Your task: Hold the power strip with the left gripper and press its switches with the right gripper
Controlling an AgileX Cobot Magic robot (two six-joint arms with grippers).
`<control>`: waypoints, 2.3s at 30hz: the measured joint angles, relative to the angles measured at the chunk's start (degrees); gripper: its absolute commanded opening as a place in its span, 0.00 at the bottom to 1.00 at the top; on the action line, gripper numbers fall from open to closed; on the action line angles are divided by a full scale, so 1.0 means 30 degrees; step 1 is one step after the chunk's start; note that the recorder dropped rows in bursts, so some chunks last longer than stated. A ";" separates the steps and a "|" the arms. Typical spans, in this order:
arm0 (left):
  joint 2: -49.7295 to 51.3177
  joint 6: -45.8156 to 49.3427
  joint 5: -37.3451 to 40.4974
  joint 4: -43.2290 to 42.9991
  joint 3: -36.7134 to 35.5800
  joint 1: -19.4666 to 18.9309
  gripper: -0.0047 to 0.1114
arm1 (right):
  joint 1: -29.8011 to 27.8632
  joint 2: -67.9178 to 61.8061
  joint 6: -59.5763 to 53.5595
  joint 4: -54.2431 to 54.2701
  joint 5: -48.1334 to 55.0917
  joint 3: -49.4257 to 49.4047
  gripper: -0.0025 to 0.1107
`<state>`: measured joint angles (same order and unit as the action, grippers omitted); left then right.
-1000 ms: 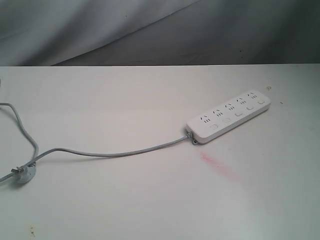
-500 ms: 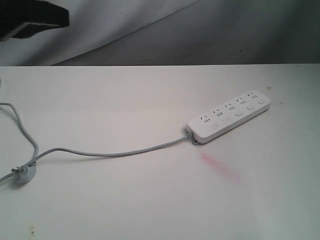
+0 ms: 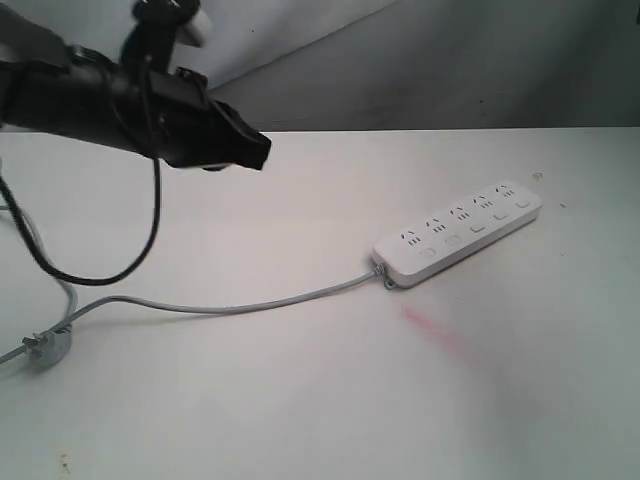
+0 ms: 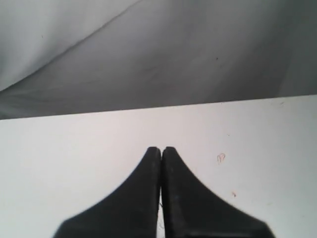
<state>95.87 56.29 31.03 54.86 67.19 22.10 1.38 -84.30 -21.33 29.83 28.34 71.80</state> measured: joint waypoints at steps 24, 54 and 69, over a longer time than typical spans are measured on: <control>1.0640 0.0631 0.1032 0.0000 0.9424 0.3755 0.04 | -0.0561 -1.1061 -0.1628 0.0557 0.5343 0.5576 0.02; 1.3370 0.1299 -0.0002 0.0002 1.0105 0.3975 0.04 | -0.0561 -1.4311 -0.2912 0.1127 0.4690 0.5972 0.02; 1.3370 0.1375 -0.0002 0.0002 1.0105 0.3975 0.04 | -0.0251 -1.4311 -0.4245 0.2746 0.3740 0.5972 0.02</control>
<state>135.98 60.42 31.02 54.86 97.51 34.03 0.63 -127.23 -34.07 38.07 39.56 89.72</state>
